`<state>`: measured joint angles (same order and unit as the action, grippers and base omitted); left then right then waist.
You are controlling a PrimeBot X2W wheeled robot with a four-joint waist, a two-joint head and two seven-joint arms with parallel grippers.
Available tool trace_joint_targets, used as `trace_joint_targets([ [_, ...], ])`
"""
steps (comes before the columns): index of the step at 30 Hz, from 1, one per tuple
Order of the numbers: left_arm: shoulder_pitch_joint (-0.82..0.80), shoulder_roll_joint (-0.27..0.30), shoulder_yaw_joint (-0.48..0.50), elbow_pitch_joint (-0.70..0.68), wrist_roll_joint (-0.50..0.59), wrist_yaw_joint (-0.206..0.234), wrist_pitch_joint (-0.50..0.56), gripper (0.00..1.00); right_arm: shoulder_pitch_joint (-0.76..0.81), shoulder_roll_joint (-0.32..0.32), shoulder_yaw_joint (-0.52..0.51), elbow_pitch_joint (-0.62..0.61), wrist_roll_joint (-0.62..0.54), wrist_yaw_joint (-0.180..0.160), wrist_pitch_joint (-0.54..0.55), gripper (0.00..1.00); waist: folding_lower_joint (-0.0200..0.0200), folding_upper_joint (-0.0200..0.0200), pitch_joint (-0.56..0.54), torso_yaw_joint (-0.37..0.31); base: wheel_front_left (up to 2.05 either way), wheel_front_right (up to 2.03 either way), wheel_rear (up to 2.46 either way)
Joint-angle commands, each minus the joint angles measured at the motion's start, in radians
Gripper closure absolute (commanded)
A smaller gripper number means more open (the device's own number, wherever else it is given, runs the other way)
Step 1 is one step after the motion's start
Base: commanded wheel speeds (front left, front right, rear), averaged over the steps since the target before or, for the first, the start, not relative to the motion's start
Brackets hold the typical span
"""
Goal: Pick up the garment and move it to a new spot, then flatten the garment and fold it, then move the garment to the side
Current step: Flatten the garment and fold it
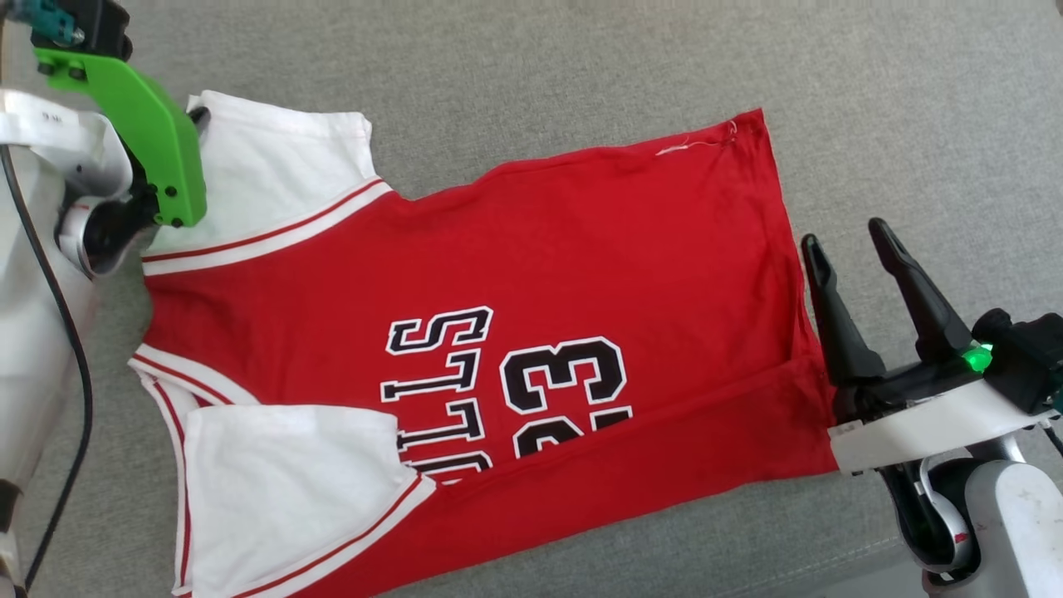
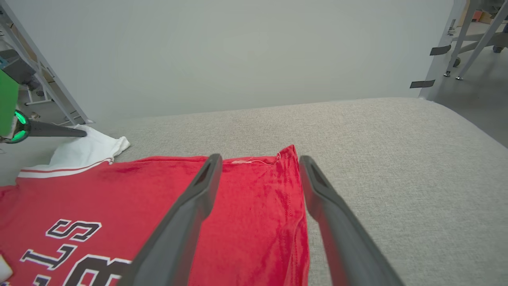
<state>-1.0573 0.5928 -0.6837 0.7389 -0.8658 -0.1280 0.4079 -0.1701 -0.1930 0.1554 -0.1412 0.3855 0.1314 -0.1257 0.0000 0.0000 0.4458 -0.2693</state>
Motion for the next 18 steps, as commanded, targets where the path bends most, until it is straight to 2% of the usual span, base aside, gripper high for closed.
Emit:
trace_joint_targets([
  [1, 0.027, -0.004, 0.001, -0.007, -0.015, -0.003, -0.026, 1.0, 0.005, -0.009, -0.004, 0.0, -0.005, -0.001, 0.016, 0.0, 0.0, 0.0, -0.045, 0.032, 0.0, 0.0, 0.0],
  [10, 0.126, 0.016, -0.019, -0.15, -0.009, 0.011, -0.118, 1.0, 0.016, -0.08, -0.05, -0.008, -0.014, -0.001, 0.184, 0.0, 0.0, 0.0, -0.122, 0.105, 0.0, 0.0, 0.0],
  [18, 0.241, 0.063, 0.002, -0.437, -0.033, 0.123, -0.109, 1.0, -0.016, -0.175, -0.09, -0.017, 0.0, -0.001, 0.419, 0.0, 0.0, 0.0, -0.123, 0.169, 0.0, 0.0, 0.0],
])
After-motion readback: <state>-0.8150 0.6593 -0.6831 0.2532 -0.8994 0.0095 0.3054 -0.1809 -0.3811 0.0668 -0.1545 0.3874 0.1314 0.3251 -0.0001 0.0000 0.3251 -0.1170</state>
